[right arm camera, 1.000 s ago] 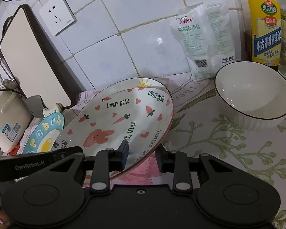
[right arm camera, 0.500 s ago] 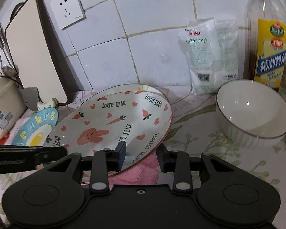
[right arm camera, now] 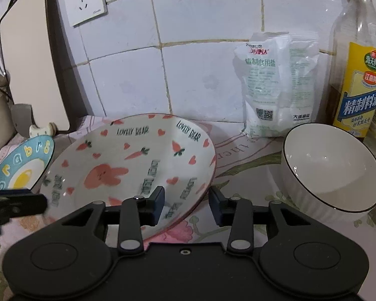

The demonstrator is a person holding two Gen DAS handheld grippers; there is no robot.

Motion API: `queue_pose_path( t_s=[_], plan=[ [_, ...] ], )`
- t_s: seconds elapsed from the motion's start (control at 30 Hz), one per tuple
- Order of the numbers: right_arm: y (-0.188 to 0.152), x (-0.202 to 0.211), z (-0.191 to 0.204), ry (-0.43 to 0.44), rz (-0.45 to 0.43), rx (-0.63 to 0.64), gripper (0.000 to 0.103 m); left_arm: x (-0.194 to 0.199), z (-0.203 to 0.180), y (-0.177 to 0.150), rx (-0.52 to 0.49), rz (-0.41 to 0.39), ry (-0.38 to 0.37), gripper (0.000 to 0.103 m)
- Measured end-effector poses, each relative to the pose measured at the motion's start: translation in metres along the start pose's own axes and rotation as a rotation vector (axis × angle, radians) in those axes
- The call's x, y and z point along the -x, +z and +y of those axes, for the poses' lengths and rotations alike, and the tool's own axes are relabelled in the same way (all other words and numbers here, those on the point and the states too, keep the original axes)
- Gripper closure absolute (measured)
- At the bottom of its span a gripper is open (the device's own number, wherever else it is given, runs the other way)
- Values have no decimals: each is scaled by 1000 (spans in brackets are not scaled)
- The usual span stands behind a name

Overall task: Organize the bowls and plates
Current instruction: 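Open both grippers and move them toward the blue egg plate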

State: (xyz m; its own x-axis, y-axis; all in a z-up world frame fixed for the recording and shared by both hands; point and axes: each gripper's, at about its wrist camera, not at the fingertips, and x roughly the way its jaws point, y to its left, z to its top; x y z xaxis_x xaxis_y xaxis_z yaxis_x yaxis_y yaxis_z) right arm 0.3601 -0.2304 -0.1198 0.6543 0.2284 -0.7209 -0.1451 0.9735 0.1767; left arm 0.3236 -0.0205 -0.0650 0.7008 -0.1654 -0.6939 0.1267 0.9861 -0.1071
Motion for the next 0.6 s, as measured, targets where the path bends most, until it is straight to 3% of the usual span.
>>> queue_pose_path(
  t_s=[0.1,0.43,0.6],
  plan=[
    [-4,20,0,46,-33,-8,58,24,6,-4,-29,-28,-6,62],
    [-5,127,36,145,-111,79,58,107,25,-14,-75,-86,-3,57],
    [-8,170,57,213,-128,120,52,145,38,-21,-79,-101,-21,52]
  ],
)
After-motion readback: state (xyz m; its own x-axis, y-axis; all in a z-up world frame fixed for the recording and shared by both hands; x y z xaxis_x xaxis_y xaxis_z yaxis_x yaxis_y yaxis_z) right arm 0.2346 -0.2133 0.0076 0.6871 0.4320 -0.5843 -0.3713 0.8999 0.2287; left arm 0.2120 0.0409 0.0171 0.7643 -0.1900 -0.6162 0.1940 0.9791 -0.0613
